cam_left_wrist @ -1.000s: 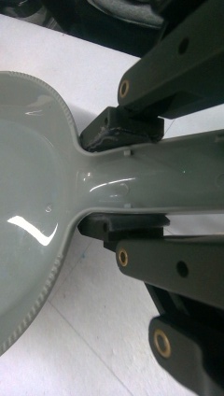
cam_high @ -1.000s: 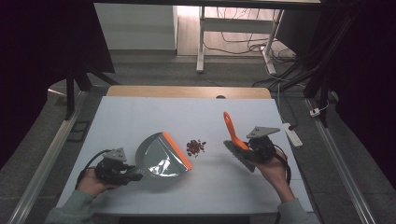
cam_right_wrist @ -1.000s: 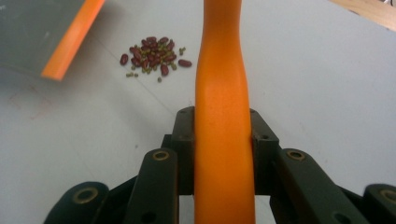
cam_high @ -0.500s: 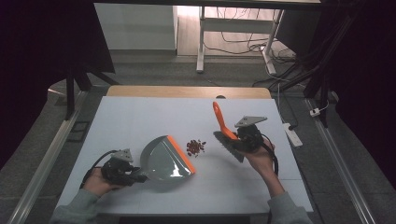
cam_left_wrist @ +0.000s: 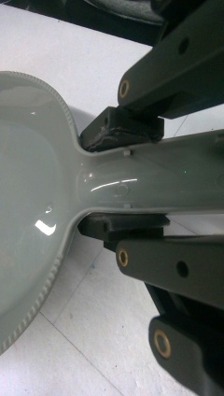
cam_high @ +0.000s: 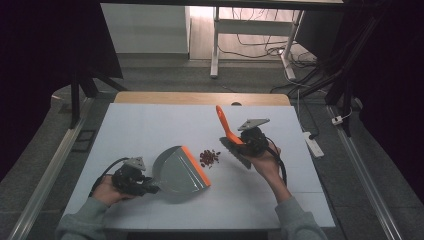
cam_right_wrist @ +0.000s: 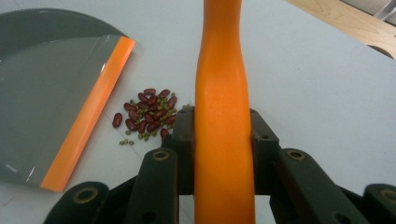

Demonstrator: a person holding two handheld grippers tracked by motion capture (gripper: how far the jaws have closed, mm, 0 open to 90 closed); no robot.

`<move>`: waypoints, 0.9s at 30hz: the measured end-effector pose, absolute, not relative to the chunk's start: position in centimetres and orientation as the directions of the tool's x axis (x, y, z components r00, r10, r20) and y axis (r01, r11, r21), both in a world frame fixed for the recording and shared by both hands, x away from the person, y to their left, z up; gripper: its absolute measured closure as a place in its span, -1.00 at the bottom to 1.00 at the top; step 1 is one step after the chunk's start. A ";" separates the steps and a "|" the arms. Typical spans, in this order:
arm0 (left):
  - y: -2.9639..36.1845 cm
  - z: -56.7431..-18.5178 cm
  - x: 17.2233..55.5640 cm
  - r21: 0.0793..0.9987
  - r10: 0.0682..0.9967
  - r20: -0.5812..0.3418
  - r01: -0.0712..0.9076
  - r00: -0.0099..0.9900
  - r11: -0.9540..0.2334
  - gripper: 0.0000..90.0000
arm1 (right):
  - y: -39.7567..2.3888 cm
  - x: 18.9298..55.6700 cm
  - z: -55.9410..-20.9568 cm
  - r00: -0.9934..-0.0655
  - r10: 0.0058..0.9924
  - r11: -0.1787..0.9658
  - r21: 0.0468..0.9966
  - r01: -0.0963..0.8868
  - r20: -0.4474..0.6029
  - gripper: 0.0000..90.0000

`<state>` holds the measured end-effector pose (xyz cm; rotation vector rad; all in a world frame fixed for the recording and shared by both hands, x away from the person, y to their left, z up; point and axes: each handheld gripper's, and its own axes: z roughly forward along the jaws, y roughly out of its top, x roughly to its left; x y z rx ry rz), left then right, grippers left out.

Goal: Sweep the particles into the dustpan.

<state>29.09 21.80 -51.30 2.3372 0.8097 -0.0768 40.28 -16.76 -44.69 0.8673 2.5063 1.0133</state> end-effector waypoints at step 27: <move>21.2 -51.5 29.7 0.538 0.540 -0.293 0.603 0.789 -0.589 0.37 | -12.7 44.7 -46.1 -0.775 0.620 0.639 0.653 0.407 -0.124 0.56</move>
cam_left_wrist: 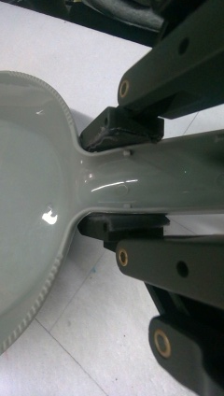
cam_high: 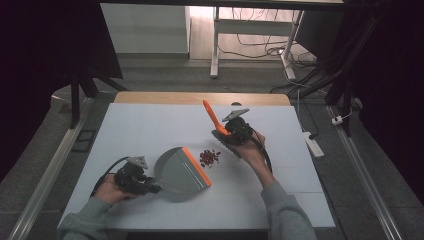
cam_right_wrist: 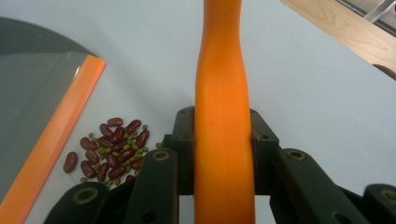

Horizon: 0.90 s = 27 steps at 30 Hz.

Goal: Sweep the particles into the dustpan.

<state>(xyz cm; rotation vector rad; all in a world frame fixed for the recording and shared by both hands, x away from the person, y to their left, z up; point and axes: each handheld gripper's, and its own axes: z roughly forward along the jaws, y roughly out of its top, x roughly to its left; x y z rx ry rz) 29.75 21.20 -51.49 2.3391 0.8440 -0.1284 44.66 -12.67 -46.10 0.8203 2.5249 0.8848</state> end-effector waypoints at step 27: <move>20.6 -51.5 30.2 0.530 0.530 -0.303 0.602 0.792 -0.597 0.37 | -9.7 44.8 -48.1 -0.796 0.583 0.704 0.588 0.398 -0.160 0.56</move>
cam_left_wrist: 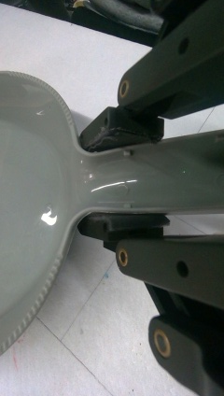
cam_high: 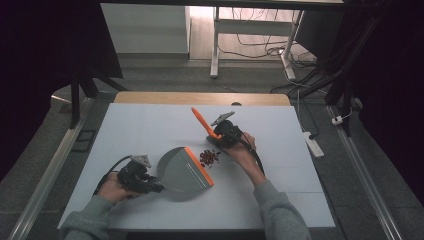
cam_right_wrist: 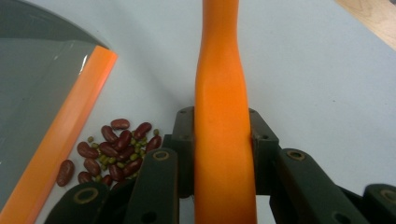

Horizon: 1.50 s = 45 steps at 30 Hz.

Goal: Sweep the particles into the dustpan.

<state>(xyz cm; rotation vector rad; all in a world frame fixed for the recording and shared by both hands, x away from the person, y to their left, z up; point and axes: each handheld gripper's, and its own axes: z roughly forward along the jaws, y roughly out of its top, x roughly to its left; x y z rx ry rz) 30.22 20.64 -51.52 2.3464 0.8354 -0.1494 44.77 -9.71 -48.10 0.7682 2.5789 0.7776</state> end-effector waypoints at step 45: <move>20.4 -51.5 30.2 0.530 0.533 -0.303 0.605 0.790 -0.594 0.37 | -4.6 40.2 -48.3 -0.864 0.500 0.699 0.614 0.366 -0.054 0.56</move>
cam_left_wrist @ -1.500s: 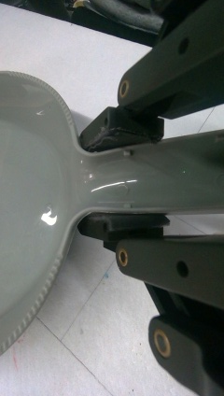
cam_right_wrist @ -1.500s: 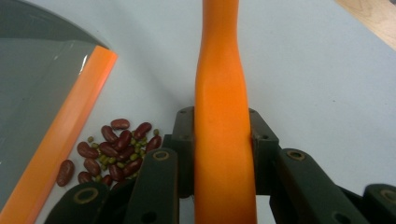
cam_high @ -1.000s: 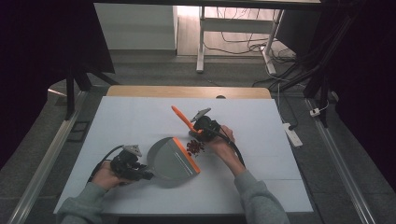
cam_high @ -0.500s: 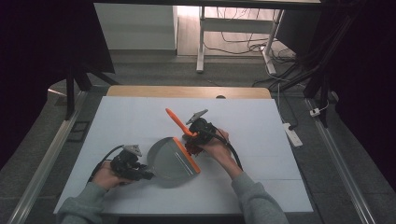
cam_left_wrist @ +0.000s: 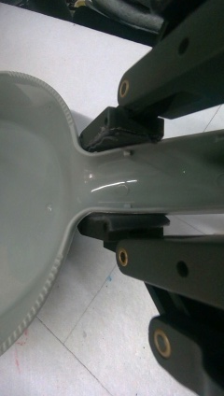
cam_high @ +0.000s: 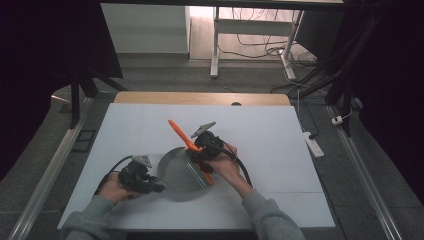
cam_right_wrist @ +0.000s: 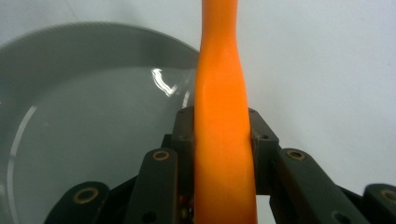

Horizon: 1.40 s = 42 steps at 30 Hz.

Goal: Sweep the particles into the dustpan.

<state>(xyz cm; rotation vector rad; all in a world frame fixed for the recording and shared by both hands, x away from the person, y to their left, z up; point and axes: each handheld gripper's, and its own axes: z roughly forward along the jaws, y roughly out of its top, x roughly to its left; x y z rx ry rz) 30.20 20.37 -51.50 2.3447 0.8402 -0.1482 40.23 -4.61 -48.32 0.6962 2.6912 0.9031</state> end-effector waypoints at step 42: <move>20.3 -51.6 30.1 0.535 0.538 -0.296 0.603 0.790 -0.592 0.37 | -7.4 42.3 -48.1 -0.804 0.593 0.627 0.655 0.422 -0.050 0.56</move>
